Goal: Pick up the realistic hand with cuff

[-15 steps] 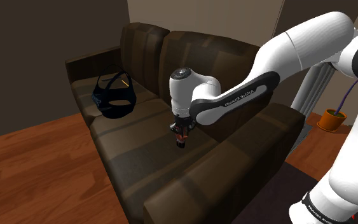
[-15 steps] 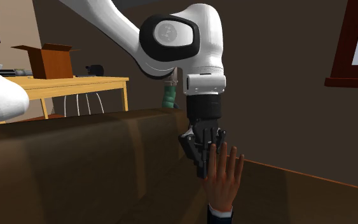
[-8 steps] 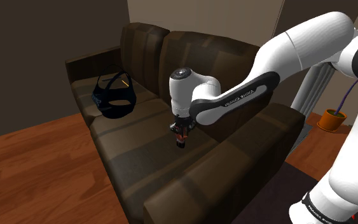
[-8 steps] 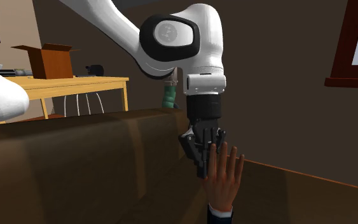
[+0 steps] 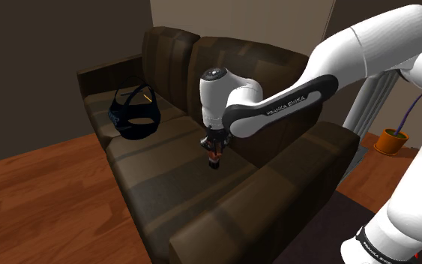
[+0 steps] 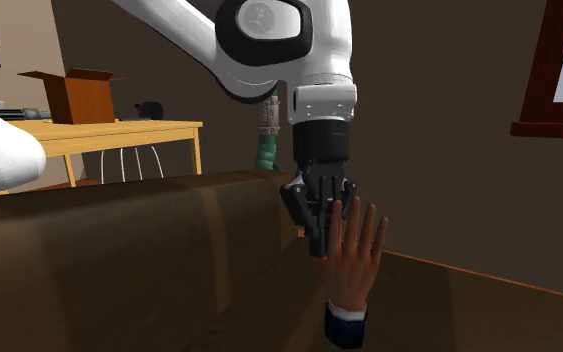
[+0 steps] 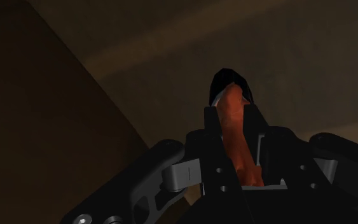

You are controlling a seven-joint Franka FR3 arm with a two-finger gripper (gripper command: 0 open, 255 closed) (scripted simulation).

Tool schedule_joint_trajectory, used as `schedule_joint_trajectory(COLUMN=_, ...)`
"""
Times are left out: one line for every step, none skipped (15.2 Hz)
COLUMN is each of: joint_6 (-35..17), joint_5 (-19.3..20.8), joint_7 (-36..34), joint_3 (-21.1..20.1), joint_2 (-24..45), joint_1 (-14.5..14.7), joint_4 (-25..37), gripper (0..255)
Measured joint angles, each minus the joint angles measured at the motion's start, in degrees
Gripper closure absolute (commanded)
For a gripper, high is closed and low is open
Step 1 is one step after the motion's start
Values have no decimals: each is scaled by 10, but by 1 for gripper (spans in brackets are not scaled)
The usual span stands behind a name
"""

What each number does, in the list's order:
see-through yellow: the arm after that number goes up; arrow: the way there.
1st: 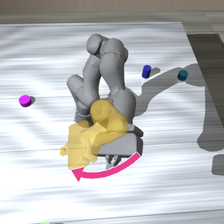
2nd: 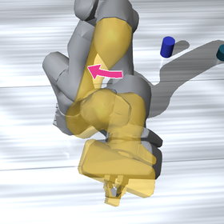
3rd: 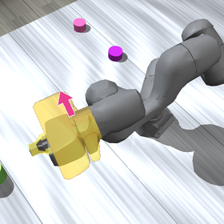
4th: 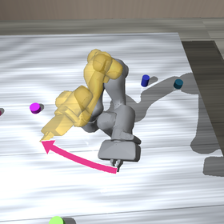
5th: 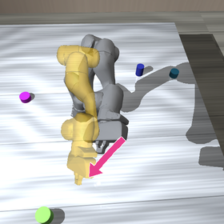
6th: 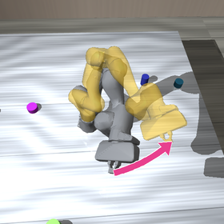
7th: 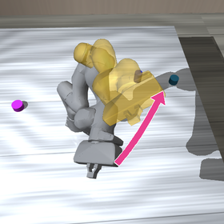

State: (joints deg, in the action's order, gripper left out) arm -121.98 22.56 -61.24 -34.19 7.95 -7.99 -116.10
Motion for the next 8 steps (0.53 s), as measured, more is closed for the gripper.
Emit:
schedule_joint_trajectory(joint_6=9, joint_5=-3, joint_7=4, joint_3=-1, joint_2=-2, joint_1=0, joint_4=8, gripper=255)
schedule_joint_trajectory(joint_6=15, joint_5=-8, joint_7=8, joint_3=-1, joint_2=-6, joint_1=-1, joint_4=11, gripper=255)
schedule_joint_trajectory(joint_6=20, joint_5=-11, joint_7=12, joint_3=-2, joint_2=-10, joint_1=-2, joint_4=14, gripper=255)
schedule_joint_trajectory(joint_6=27, joint_5=-15, joint_7=16, joint_3=-3, joint_2=-14, joint_1=-2, joint_4=18, gripper=255)
schedule_joint_trajectory(joint_6=34, joint_5=-19, joint_7=19, joint_3=-3, joint_2=-17, joint_1=-2, joint_4=24, gripper=255)
schedule_joint_trajectory(joint_6=41, joint_5=-21, joint_7=22, joint_3=-4, joint_2=-19, joint_1=-2, joint_4=29, gripper=255)
schedule_joint_trajectory(joint_6=45, joint_5=-25, joint_7=26, joint_3=-4, joint_2=-24, joint_1=-3, joint_4=31, gripper=255)
schedule_joint_trajectory(joint_6=49, joint_5=-27, joint_7=28, joint_3=-4, joint_2=-25, joint_1=-3, joint_4=33, gripper=255)
